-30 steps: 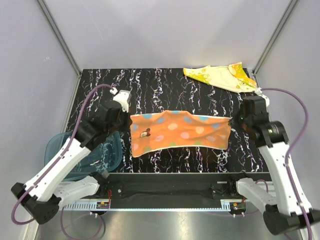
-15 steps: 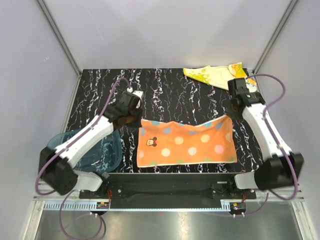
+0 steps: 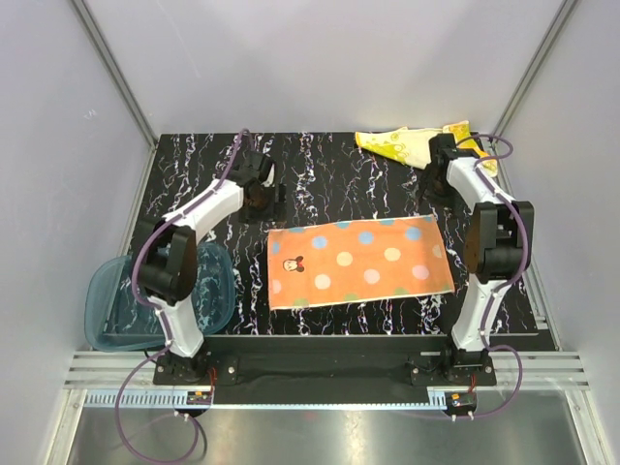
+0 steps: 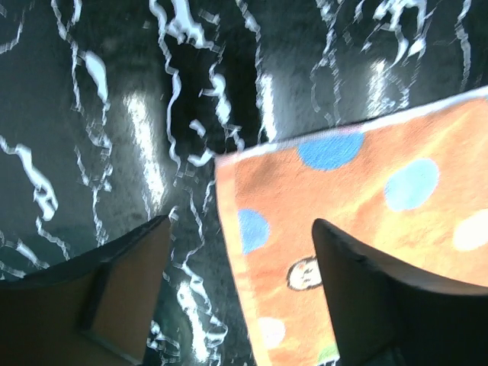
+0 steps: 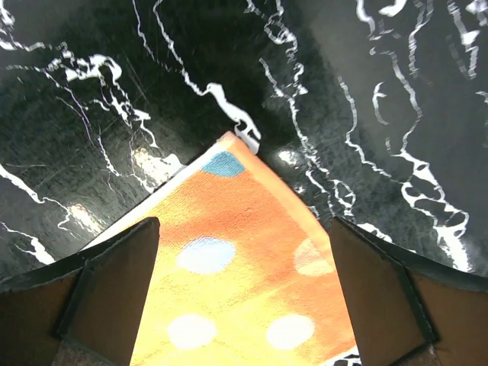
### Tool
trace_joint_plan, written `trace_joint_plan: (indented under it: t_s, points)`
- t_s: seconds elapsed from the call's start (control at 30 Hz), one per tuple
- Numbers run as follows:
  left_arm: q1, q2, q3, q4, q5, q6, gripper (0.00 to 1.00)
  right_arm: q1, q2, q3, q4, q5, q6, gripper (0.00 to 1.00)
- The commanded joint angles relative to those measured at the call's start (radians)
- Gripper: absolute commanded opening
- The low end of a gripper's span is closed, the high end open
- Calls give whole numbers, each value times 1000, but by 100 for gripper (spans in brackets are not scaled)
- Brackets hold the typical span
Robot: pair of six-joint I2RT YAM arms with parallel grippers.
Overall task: Roll the towels
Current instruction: Flatten the towel
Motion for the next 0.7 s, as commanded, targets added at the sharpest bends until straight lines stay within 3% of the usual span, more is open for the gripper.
trace_joint_plan:
  t_s: [0.0, 0.17, 0.3, 0.47, 0.67]
  points:
    - [10, -65, 7, -3, -40, 8, 84, -16, -78, 44, 1, 40, -21, 100]
    - [5, -225, -127, 36, -63, -64, 85, -18, -174, 13, -22, 40, -38, 100]
    - [-47, -329, -252, 68, -77, -116, 82, -16, -317, -181, 25, -34, -24, 100]
    - [-209, -469, -416, 83, -155, -236, 78, -18, -483, -408, 117, -43, -21, 100]
    - [-328, -670, -657, 166, -183, -414, 78, -18, -707, -622, 237, -187, 8, 100]
